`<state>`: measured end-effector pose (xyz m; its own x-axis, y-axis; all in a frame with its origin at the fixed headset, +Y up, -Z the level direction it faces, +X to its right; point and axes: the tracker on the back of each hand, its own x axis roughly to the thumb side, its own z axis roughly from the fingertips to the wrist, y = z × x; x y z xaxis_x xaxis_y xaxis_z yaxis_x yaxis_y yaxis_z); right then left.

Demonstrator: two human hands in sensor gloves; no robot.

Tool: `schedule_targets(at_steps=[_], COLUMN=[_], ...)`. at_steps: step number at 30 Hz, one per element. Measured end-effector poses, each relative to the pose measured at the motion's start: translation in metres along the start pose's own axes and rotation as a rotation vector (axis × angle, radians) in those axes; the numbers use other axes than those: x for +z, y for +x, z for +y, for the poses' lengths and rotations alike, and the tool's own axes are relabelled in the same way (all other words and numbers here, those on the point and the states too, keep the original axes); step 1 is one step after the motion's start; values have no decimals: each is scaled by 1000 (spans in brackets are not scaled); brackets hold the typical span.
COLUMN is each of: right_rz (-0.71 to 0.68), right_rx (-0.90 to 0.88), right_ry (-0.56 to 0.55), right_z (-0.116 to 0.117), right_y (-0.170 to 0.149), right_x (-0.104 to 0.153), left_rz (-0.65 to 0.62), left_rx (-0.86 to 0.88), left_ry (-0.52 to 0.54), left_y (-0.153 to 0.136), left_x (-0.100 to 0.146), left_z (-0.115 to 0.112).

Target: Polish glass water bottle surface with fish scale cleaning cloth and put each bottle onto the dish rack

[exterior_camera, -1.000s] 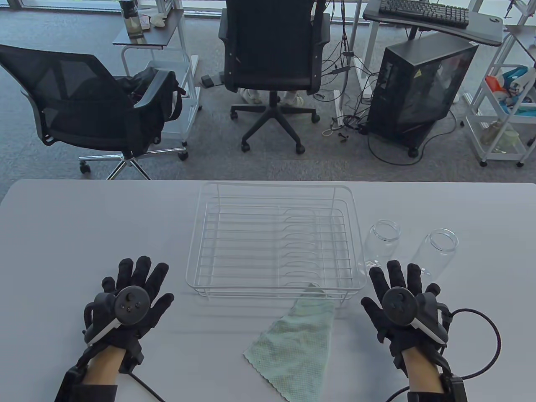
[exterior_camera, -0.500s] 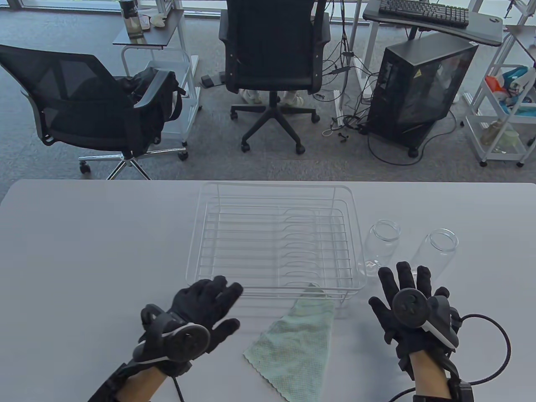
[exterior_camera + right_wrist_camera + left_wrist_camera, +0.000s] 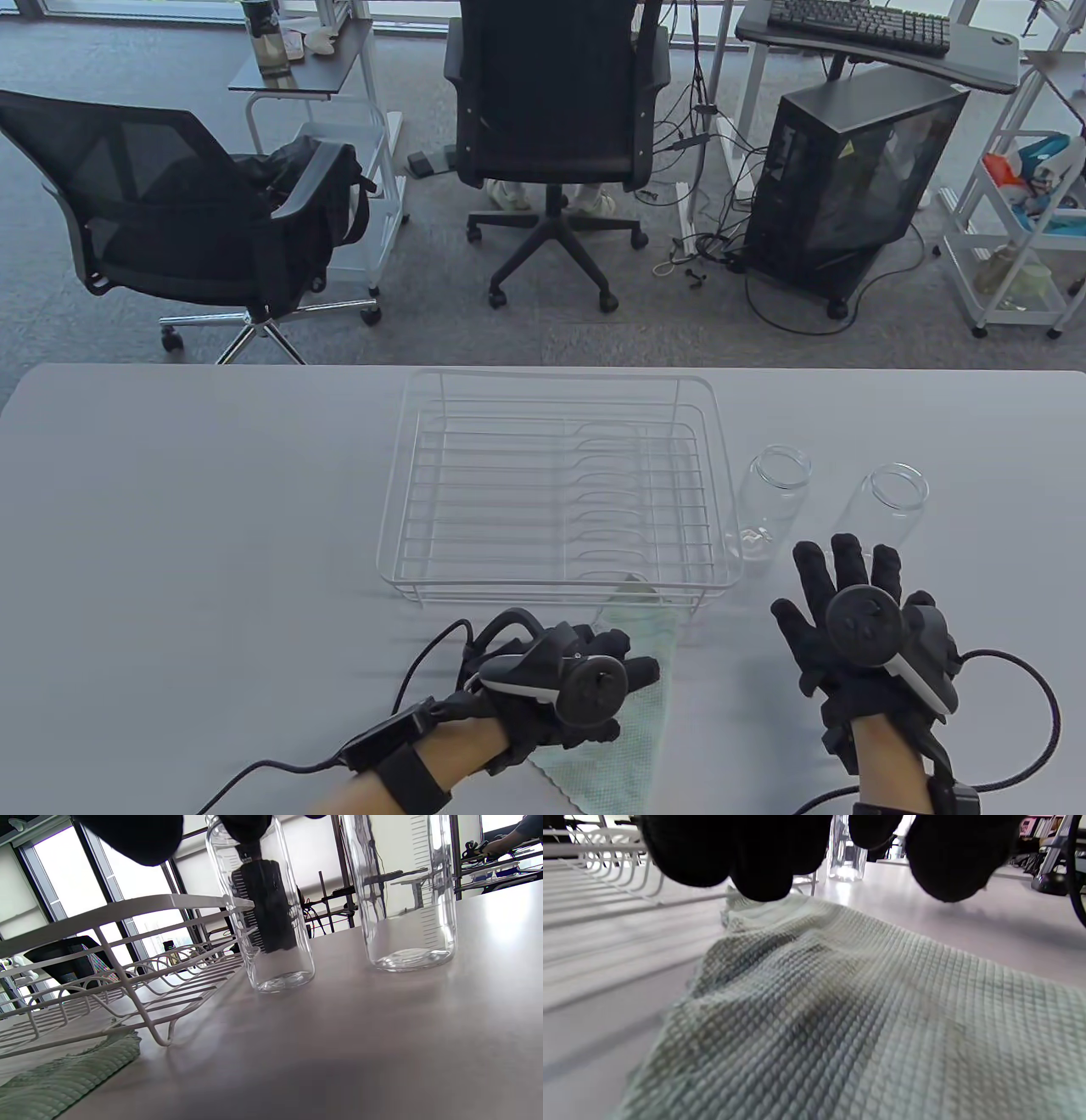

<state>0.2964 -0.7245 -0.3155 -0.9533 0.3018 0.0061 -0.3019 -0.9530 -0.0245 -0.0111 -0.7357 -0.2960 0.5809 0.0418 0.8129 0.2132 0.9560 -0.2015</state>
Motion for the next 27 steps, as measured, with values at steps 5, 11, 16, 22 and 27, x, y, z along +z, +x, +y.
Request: schedule_targets(at_steps=[5, 11, 16, 22, 27], right_rz=[17, 38, 55, 10, -23], right_rx=[-17, -29, -34, -80, -60], right_ry=[-4, -4, -7, -41, -111], right_z=[-2, -3, -4, -5, -9], right_y=[-4, -9, -10, -14, -8], right_x=[1, 2, 5, 6, 8], left_rz=[-8, -9, -8, -26, -8], left_rx=[-6, 13, 65, 109, 47], left_ry=[-103, -90, -34, 45, 153], left_y=[4, 6, 7, -1, -4], left_x=[-17, -19, -20, -20, 4], left_z=[-18, -29, -31, -29, -16])
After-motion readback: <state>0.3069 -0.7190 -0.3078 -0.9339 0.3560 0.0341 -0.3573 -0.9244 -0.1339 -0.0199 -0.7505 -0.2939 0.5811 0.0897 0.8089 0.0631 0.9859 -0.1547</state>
